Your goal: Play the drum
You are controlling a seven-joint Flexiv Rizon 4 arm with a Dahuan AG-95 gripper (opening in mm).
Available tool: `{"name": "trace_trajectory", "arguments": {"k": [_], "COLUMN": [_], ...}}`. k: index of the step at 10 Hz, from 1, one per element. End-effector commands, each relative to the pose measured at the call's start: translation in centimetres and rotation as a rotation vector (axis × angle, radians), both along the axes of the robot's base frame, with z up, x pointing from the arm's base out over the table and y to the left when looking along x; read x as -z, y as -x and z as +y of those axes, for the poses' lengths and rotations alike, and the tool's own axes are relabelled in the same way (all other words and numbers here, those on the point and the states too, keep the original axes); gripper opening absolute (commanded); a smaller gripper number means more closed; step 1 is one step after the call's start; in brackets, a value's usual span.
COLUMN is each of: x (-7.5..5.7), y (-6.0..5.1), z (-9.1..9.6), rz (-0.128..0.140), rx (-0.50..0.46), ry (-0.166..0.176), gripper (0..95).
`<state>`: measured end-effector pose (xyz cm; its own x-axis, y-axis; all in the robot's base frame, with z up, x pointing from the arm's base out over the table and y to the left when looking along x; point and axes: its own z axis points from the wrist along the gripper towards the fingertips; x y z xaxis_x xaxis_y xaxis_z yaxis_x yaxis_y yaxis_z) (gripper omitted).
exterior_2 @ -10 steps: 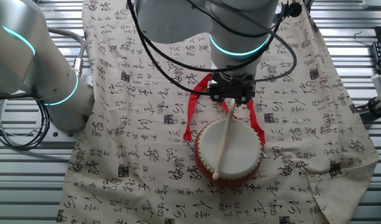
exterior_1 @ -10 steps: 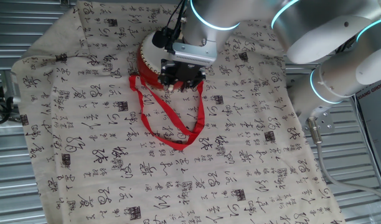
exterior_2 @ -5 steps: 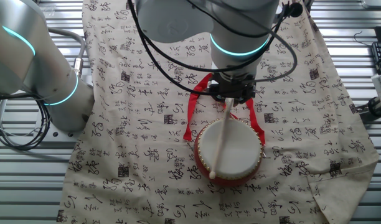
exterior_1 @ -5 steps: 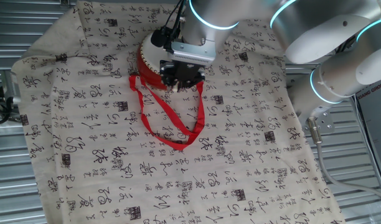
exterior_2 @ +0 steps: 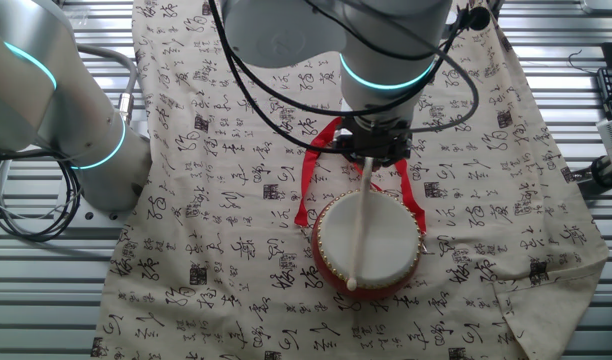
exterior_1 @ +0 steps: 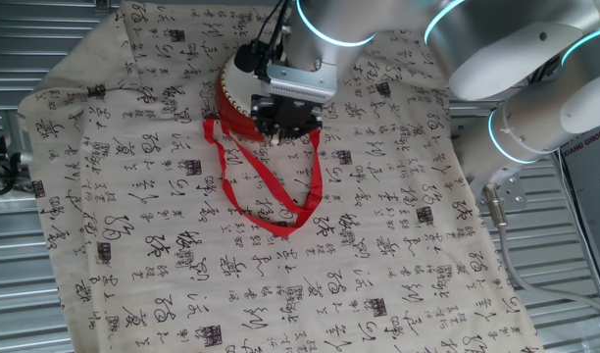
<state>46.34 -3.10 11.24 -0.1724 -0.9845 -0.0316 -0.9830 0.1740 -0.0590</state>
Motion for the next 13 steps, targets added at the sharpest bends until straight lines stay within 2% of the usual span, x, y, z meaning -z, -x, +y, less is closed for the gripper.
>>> {"name": "trace_trajectory", "arguments": {"k": [1,4,12,13], "x": [0.0,-0.1,-1.3,-1.6], "y": [0.0,0.0,-0.8,-1.0], "z": [0.0,0.0,0.4,0.8], "rz": [0.002,0.008,0.032,0.036], "rx": [0.005,0.013,0.045,0.053], "ry": [0.003,0.004,0.009,0.02], "gripper": [0.0,0.0,0.0,0.0]}}
